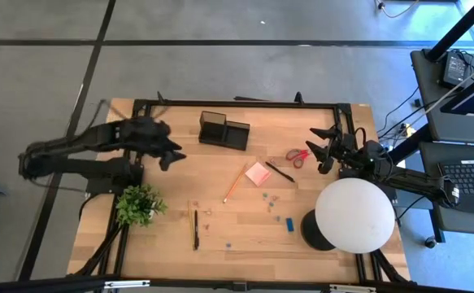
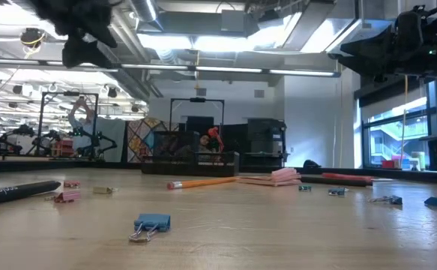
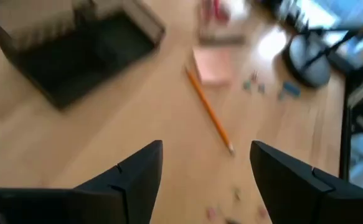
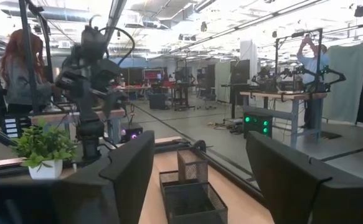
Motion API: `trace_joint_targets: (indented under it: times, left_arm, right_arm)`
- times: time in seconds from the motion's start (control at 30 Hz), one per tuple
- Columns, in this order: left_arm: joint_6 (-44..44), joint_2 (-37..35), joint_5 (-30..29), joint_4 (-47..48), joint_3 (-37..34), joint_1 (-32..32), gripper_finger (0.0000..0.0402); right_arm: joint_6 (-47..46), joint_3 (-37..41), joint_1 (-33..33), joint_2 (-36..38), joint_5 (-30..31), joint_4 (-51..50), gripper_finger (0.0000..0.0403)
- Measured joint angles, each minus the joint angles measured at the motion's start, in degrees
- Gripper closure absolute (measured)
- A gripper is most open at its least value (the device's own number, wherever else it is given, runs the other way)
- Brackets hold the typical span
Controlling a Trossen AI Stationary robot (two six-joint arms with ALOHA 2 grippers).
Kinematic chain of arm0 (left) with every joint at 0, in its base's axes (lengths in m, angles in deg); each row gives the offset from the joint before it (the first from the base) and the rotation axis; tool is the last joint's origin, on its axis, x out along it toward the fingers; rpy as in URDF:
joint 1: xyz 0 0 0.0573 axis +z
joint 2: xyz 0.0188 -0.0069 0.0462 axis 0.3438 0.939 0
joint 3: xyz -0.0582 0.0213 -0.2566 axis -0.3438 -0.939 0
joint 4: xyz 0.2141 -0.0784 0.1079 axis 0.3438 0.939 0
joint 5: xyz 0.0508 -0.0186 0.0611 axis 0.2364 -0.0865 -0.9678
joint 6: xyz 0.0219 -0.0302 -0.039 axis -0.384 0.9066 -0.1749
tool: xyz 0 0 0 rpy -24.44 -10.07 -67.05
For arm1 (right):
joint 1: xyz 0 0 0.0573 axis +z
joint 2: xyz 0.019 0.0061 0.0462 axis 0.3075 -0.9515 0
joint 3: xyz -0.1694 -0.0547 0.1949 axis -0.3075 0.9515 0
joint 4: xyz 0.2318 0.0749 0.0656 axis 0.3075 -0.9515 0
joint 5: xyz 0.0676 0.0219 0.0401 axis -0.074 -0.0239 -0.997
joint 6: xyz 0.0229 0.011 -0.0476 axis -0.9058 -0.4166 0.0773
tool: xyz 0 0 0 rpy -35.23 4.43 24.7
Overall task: Pick and place office supplies into organizer
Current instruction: Put the black pen into the black desk organizer
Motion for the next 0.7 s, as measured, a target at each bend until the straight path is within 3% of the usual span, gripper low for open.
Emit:
trace_joint_targets:
  times: [0.2,0.4,0.7]
  left_arm:
    - [15.4,17.1,-2.9,11.0,14.3,-11.4,0.0165]
    - [34.9,32.7,-4.6,13.0,24.9,-22.5,0.0168]
    - [66.7,50.3,4.8,16.6,32.8,-35.5,0.0167]
  right_arm:
    - [2.7,0.0,0.0,0.0,0.0,-0.6,0.0146]
    - [2.8,0.0,0.0,0.0,0.0,-0.9,0.0146]
    - [2.6,0.0,0.0,0.0,0.0,-0.9,0.0146]
